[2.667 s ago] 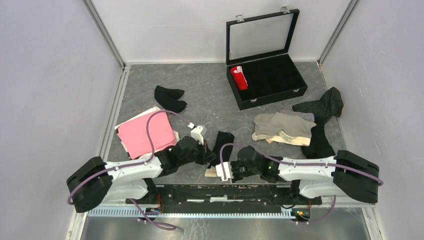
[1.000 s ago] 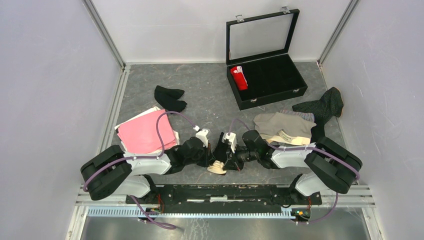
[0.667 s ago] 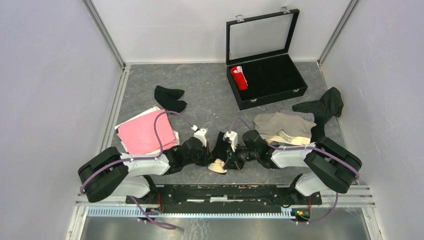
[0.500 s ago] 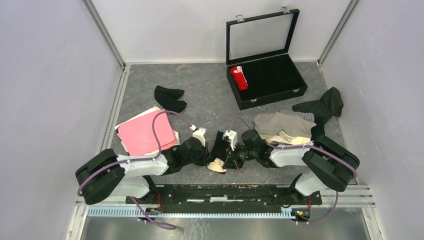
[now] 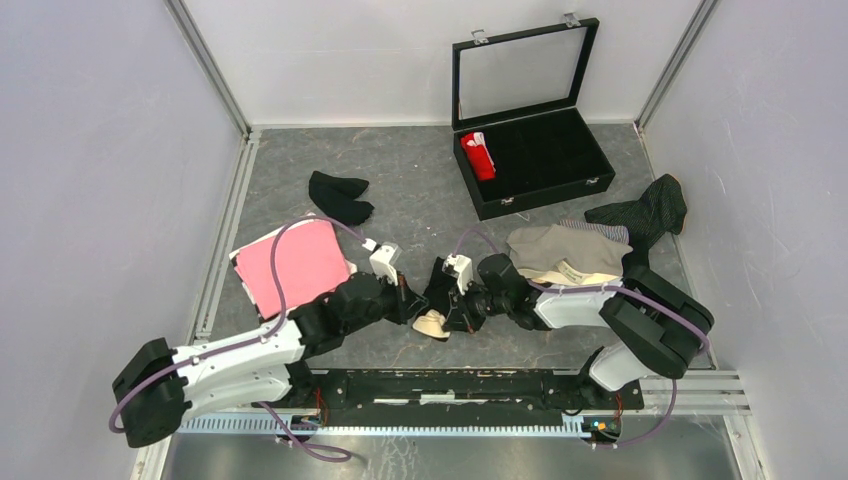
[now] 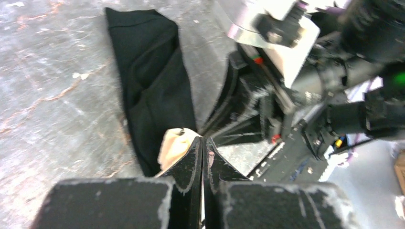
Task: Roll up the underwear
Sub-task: Roll the underwear to the center of the board.
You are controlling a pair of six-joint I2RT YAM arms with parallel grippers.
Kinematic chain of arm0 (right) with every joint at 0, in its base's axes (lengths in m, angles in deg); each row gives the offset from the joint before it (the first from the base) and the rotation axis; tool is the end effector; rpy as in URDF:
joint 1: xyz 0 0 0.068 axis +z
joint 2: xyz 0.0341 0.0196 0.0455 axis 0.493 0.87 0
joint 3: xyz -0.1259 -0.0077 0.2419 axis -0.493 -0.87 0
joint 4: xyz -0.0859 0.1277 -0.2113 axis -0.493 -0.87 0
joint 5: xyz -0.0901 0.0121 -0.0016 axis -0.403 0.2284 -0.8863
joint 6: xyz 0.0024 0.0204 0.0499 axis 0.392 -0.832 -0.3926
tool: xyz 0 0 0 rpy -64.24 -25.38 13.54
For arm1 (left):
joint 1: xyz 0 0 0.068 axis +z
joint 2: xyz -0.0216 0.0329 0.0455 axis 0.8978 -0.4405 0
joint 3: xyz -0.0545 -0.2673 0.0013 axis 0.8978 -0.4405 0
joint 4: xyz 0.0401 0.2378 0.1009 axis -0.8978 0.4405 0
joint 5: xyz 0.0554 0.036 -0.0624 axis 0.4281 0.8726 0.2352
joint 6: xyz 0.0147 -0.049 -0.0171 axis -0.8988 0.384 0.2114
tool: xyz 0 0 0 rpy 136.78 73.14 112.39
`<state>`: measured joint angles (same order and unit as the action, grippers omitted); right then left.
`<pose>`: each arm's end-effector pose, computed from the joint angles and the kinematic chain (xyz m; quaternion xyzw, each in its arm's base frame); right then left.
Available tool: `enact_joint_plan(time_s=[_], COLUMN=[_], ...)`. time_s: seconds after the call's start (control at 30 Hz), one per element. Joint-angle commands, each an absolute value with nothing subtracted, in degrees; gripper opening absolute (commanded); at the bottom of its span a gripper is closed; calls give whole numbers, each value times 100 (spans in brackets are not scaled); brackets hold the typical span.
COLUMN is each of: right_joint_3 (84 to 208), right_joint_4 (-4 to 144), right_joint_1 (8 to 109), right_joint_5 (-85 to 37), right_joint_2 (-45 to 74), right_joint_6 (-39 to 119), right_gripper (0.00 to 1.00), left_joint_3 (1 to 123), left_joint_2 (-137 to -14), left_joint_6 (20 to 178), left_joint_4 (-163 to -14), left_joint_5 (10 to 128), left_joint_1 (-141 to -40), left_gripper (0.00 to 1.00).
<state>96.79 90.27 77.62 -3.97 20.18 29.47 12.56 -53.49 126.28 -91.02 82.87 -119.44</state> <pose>0.1597 0.2030 0.1253 -0.3319 0.8232 0.4039 0.2215 0.1175 -0.1654 0.2027 0.1014 0.8428 -0.3582 0.3887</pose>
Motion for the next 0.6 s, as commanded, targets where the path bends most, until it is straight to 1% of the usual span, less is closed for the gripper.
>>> enact_joint_plan(time_s=[0.0,0.07,0.23,0.47,0.57], right_joint_3=[9616,9613,9626,9623,9626], right_joint_4=[8157,8154,8151,8138,8127], right_joint_1=[7665,7646,7626,7626,7626], right_joint_5=[-1321,-1326,-1292,-1279,-1288], right_joint_2=[2333,2357,2410,2383,2368], right_joint_6=[3045,3020,2980,2994,3003], right_gripper=[8,12,16,20,21], left_joint_3=[938,874,910,1097,1133], left_joint_2=[-5045,-5110,-5609,-6415,-6620], left_joint_6=[12174,12107,11974,11918,11984], left_joint_4=[-9763,-9894,-10275,-10545,-10554], left_joint_5=[7772,7569,7187,7250,7541], left_joint_1=[-12159,-12187,-12241,-12258,-12252], left_gripper=[2,2,2,2,2])
